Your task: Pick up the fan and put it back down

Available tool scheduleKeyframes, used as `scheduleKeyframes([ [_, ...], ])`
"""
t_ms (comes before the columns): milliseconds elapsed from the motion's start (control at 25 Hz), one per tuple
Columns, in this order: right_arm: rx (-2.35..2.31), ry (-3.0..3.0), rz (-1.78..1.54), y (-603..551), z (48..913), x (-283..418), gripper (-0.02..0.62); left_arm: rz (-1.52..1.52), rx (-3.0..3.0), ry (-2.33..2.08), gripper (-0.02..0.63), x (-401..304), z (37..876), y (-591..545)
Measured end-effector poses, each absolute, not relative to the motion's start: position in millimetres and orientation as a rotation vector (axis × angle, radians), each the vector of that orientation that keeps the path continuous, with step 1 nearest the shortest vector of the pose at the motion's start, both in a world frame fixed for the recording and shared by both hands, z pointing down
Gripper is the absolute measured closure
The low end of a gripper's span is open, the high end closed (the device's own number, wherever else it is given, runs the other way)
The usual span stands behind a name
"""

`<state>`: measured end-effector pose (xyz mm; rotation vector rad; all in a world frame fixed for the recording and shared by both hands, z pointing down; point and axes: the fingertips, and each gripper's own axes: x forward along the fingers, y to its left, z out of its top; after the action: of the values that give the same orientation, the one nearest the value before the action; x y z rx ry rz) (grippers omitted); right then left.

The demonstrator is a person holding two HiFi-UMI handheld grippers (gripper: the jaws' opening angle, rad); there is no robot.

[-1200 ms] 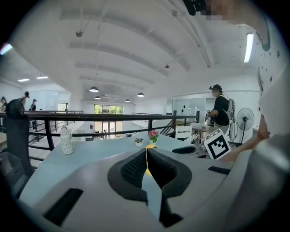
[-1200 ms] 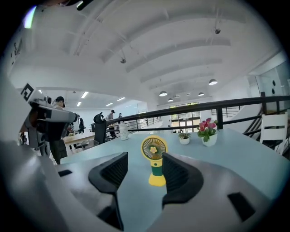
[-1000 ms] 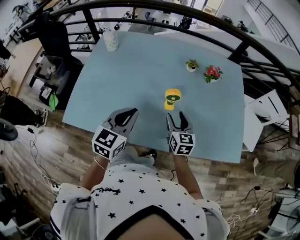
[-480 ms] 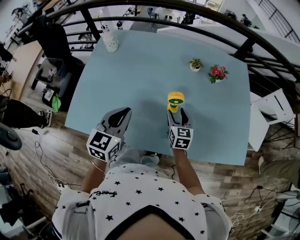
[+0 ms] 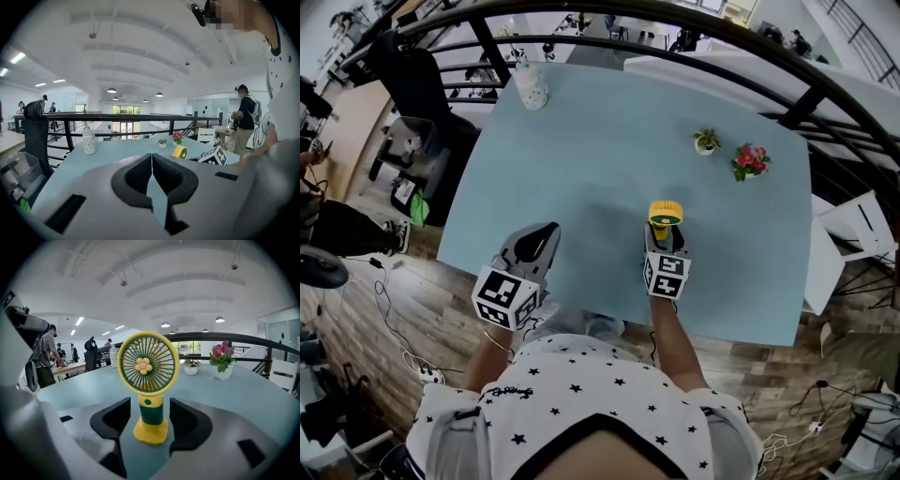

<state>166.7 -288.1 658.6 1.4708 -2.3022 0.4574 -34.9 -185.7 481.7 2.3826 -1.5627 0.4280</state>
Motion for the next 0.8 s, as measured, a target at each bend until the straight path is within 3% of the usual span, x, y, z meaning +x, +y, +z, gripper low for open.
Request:
scheduleKeyframes([
  [440,1.498,-2.255,0.425,-308,670,161,0.358,0.446,2.328,-1.628,0.577,-65,482,-179],
  [600,1.522,-2.237,0.413,-315,671,165,0.419,0.449,2.315,-1.65,0.577,-72,480,-177],
  [800,1.522,-2.232,0.42,-314,671,166,0.422,0.446,2.306,-1.671,0.577,-79,477,-175],
])
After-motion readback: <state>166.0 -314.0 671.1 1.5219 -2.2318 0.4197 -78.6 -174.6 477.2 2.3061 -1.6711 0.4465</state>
